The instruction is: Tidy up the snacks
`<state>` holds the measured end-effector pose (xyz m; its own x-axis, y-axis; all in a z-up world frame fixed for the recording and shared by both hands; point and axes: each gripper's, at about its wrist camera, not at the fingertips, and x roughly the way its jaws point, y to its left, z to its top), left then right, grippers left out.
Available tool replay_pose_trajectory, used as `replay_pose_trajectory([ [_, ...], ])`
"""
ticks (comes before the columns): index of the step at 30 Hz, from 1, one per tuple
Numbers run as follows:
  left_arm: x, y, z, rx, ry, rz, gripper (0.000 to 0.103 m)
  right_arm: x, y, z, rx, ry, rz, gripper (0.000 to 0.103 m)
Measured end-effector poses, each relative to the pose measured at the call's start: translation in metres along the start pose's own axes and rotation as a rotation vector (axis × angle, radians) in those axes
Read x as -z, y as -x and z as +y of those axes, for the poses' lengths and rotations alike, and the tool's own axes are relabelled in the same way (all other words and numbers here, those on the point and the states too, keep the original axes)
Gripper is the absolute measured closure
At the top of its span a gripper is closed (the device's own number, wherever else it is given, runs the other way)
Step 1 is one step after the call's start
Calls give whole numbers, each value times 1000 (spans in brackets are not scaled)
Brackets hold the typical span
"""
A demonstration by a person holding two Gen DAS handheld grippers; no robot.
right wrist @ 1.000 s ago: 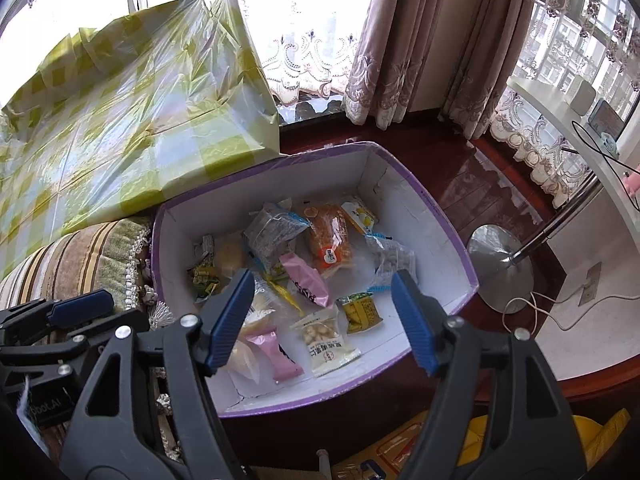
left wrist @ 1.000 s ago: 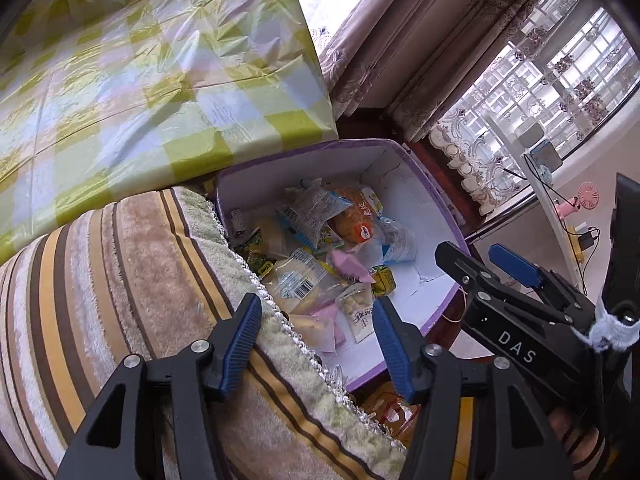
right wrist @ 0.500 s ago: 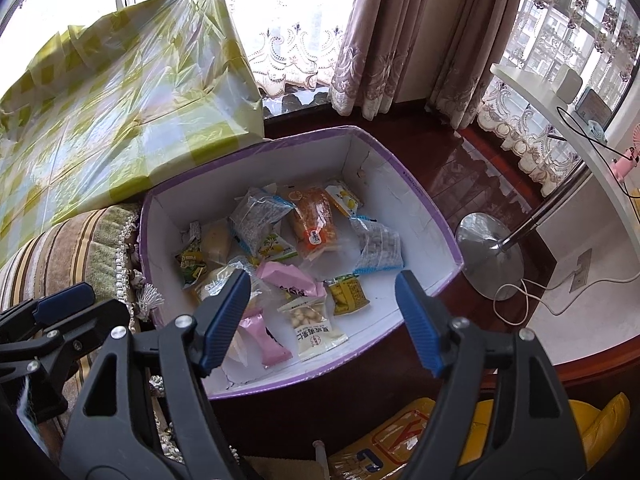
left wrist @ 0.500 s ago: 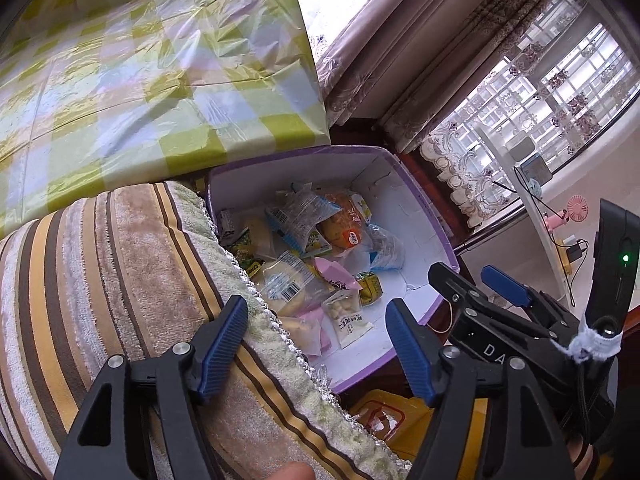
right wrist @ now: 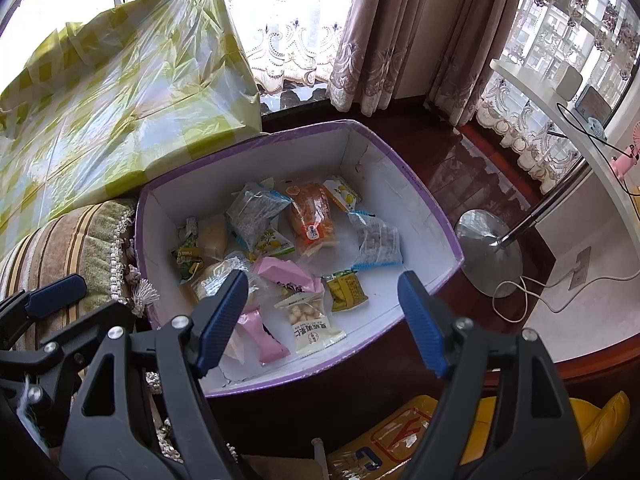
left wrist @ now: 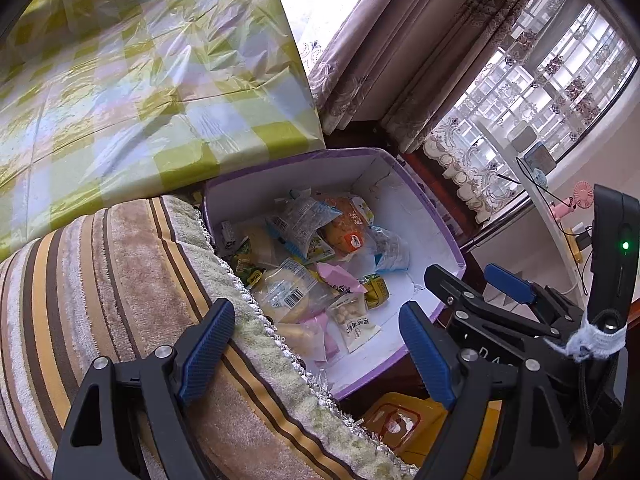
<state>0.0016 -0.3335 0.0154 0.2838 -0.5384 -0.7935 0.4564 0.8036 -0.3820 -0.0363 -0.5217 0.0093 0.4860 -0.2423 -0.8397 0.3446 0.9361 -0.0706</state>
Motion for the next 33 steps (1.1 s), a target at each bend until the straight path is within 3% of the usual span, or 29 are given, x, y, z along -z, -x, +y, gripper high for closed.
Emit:
replay_pose_trajectory([
  [4,0,6,2,-61,7,-43,18,0,-2,0,0,1,4,24],
  [7,-1,1,3,-84,8,-27,18,1,-3,-1,0,-2,7,24],
  [33,0,-2,4,-80,-5,-11,15,3,-4,1,-4,4,16,23],
])
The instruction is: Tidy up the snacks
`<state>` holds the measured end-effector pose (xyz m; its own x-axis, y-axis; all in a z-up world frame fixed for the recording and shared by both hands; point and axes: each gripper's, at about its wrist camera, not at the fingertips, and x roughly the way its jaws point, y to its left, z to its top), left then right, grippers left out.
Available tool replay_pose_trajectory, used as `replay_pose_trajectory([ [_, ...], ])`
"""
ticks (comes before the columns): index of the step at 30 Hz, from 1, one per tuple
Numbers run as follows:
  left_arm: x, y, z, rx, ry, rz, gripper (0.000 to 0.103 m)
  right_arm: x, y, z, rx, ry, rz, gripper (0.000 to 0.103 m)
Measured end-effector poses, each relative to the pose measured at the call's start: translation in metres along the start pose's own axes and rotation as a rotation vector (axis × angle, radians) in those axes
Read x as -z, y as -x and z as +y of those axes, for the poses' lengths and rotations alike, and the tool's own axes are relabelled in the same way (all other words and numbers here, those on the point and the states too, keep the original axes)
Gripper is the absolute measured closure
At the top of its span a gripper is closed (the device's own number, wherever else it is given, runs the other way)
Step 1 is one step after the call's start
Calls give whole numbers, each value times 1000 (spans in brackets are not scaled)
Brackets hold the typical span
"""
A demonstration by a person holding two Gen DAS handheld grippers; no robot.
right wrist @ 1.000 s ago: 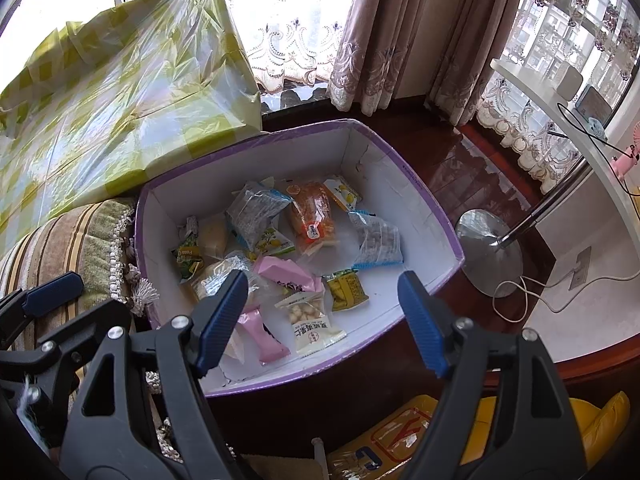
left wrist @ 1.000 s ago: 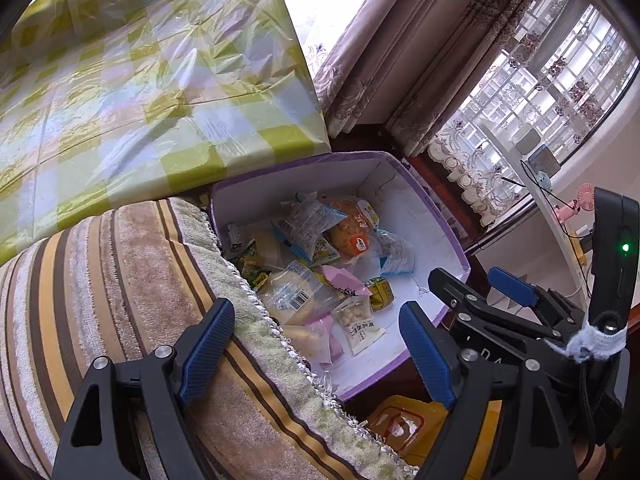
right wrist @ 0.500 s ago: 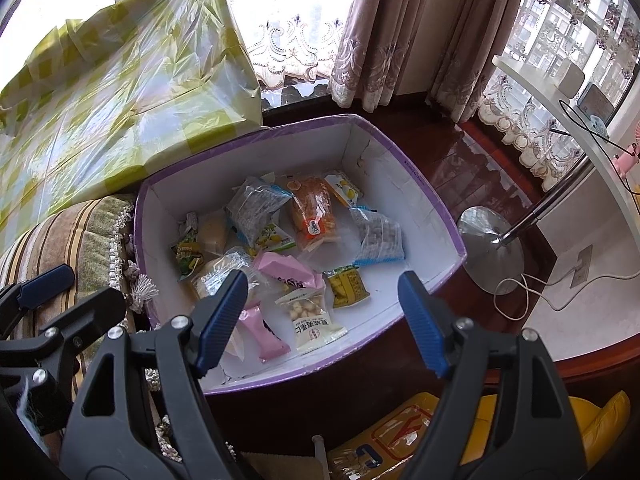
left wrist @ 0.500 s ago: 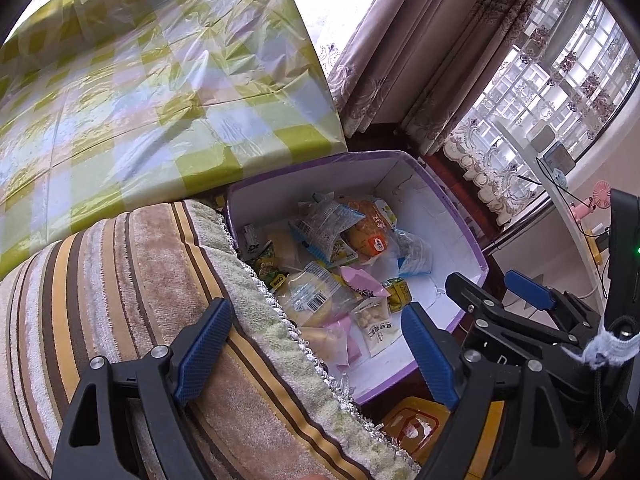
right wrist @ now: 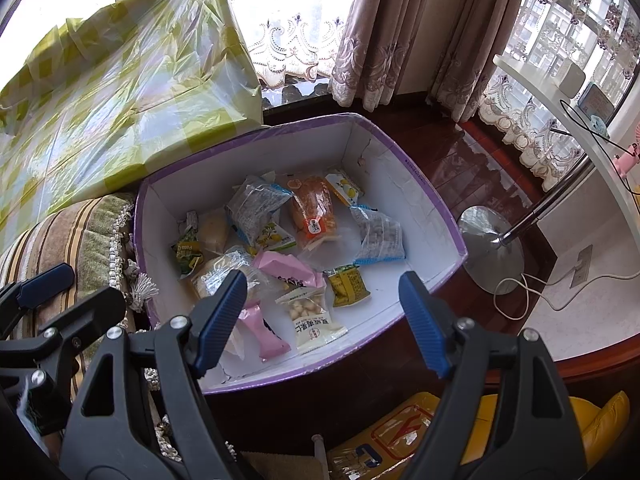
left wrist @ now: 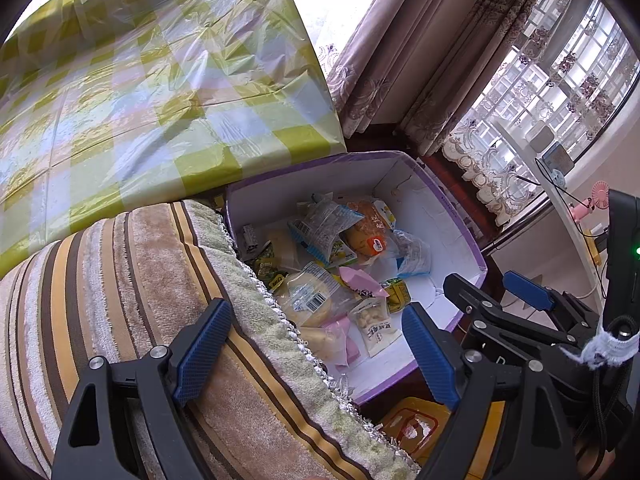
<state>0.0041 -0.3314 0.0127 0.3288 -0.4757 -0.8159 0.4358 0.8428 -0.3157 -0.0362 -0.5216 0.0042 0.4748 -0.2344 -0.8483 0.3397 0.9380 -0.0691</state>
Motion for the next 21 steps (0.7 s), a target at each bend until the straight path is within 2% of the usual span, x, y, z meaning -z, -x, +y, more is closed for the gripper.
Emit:
replay_pose_trajectory([
  [21,1,-1,-3,3,-5,4,12,0,1,0,-1,-10,1,23],
])
